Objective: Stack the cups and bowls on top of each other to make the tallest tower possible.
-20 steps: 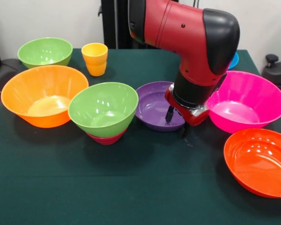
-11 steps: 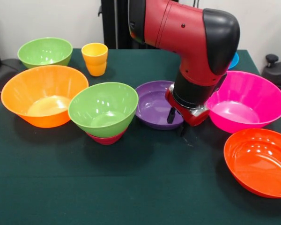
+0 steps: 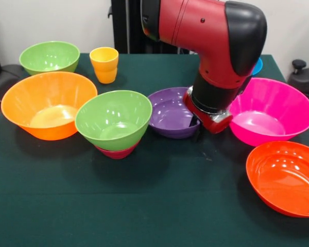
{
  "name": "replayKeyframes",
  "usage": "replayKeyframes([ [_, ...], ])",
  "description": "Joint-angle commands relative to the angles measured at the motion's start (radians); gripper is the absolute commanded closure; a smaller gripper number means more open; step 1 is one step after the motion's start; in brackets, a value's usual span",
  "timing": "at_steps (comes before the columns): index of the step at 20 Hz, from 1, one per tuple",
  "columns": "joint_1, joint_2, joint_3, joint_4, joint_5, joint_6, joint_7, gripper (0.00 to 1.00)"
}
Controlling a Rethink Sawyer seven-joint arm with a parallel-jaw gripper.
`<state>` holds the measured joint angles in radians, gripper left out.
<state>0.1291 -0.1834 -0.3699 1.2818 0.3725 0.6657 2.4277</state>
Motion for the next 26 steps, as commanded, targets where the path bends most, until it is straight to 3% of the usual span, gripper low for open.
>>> replayKeyframes([
  [1, 0.008, -0.067, 0.082, 0.007, 0.027, 0.103, 0.154, 1.00],
  [12, 0.012, -0.201, 0.065, 0.021, 0.021, 0.323, 0.170, 1.00],
  [26, 0.008, -0.273, 0.029, -0.038, -0.007, 0.512, 0.200, 1.00],
])
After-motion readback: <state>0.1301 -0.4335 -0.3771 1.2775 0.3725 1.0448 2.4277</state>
